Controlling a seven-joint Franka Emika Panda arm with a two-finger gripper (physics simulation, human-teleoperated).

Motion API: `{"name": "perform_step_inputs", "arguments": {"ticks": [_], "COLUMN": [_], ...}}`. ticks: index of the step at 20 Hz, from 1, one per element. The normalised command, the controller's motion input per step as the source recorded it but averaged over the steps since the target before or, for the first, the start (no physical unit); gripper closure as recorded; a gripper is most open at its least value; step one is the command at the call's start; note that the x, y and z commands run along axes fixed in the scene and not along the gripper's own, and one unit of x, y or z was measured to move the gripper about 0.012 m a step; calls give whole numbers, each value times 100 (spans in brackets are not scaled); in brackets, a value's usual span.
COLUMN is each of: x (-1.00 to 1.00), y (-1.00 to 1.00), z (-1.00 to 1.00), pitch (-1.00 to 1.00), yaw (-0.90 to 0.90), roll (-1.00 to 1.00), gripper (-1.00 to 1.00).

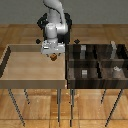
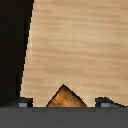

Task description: Place the loaf of bread into the appropriate compartment.

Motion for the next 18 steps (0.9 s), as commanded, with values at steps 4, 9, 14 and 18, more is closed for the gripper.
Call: {"name": "perform_step_inputs", "arguments": {"ticks": [4,9,14,18], "x": [0,0,0,0], "y": [0,0,0,0], "z": [-100,-100,-40,0], "pitch": [0,0,0,0], "yaw": [0,0,0,0], "roll": [0,0,0,0], "gripper": [-100,-100,100,100]}}
